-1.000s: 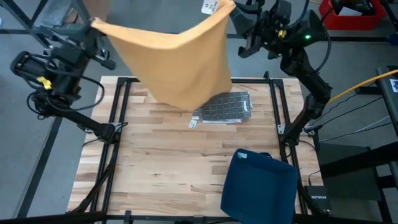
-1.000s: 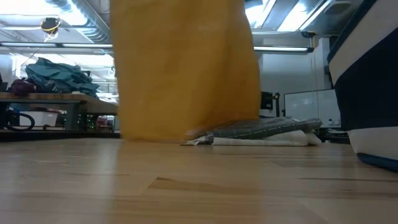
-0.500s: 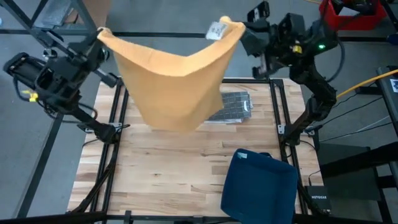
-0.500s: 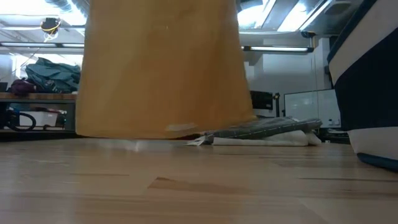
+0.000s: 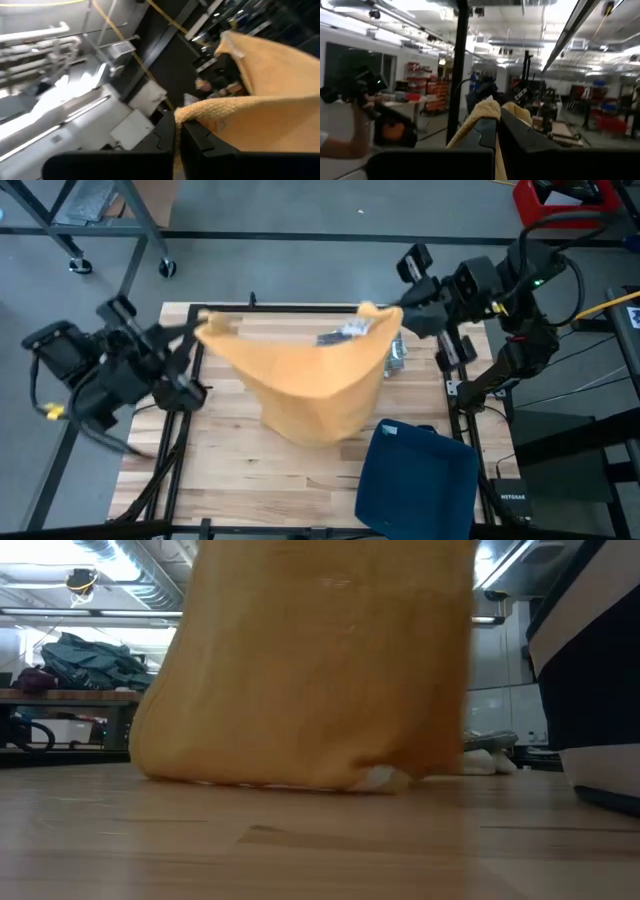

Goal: Fold towel
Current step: Fold the yellow kitchen towel

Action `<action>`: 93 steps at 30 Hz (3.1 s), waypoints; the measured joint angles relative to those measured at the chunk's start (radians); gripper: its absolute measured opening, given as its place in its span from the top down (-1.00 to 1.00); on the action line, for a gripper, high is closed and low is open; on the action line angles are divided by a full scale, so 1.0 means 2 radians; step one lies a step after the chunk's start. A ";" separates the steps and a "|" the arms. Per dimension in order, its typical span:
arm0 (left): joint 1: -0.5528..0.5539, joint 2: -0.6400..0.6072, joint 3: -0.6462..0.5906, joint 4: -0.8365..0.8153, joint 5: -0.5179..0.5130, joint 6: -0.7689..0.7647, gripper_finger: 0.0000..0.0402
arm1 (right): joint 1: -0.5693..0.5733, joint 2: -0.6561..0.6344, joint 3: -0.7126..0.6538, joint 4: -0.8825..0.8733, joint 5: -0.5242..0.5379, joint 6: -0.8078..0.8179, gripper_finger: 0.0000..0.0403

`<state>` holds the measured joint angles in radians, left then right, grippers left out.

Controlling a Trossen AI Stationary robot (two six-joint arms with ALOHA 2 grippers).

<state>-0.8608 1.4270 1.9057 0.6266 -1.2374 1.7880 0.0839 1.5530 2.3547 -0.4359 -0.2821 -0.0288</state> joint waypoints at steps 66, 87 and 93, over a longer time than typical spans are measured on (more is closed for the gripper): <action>0.007 -0.411 -0.316 0.009 -0.018 -0.066 1.00 | -0.194 0.026 -0.083 -0.109 0.193 -0.031 0.93; -0.069 -0.642 -0.462 0.010 -0.030 -0.104 1.00 | -0.296 0.026 -0.221 -0.043 0.132 -0.073 0.93; -0.120 -0.711 -0.496 0.017 -0.032 -0.103 1.00 | -0.305 0.025 -0.252 -0.041 0.115 -0.080 0.93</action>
<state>-1.1016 0.0059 0.9144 0.6608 -1.3005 1.5825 -0.5254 1.6035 1.8516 -0.5189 -0.0521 -0.1887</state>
